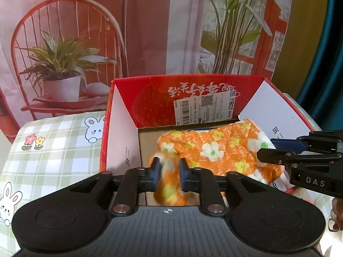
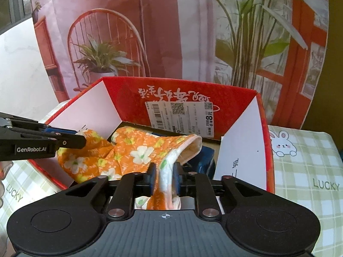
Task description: Organize soft objects
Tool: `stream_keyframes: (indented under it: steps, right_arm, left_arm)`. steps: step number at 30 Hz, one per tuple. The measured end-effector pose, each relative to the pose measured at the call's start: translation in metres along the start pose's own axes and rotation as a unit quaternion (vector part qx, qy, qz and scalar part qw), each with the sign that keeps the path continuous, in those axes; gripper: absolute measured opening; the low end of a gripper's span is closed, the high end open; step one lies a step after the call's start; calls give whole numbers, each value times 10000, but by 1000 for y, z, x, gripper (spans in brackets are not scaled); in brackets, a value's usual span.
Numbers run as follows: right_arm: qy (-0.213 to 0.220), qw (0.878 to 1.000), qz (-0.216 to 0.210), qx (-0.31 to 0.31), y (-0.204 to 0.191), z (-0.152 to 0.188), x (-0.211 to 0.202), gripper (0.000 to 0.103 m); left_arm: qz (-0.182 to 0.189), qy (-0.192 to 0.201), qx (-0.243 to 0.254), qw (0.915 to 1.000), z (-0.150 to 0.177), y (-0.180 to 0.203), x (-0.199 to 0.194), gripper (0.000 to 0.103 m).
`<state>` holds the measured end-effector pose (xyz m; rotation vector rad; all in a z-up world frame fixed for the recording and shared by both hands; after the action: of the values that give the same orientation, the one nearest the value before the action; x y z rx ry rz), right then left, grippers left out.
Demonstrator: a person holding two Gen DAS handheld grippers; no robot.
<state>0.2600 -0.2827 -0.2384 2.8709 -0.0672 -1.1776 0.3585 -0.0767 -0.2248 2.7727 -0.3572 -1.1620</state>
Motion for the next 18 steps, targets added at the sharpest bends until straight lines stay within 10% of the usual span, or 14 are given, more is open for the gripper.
stream_keyframes:
  steps: [8, 12, 18]
  right_arm:
    - [337, 9992, 202, -111, -5, -2, -27, 72]
    - [565, 9981, 235, -113, -9, -1, -48, 94]
    - [932, 9952, 296, -22, -20, 7, -90, 103]
  left_arm:
    - [-14, 447, 117, 9989, -2, 3, -39, 66]
    - [-108, 776, 54, 9969, 2, 2, -68, 101]
    - [-189, 918, 95, 9956, 26, 1, -110, 103]
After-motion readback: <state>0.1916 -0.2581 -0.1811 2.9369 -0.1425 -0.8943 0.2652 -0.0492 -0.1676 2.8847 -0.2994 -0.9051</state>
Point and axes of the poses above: each gripper's, at about its wrist camera, not at the fingertips, and x roughly the way its jaws point, y to its right, z to its underside, the point moved 5 cm from there along x, roughly the way its jaws point, and after that the axes turned 15 degrees about -x, right-handed, at the moved point
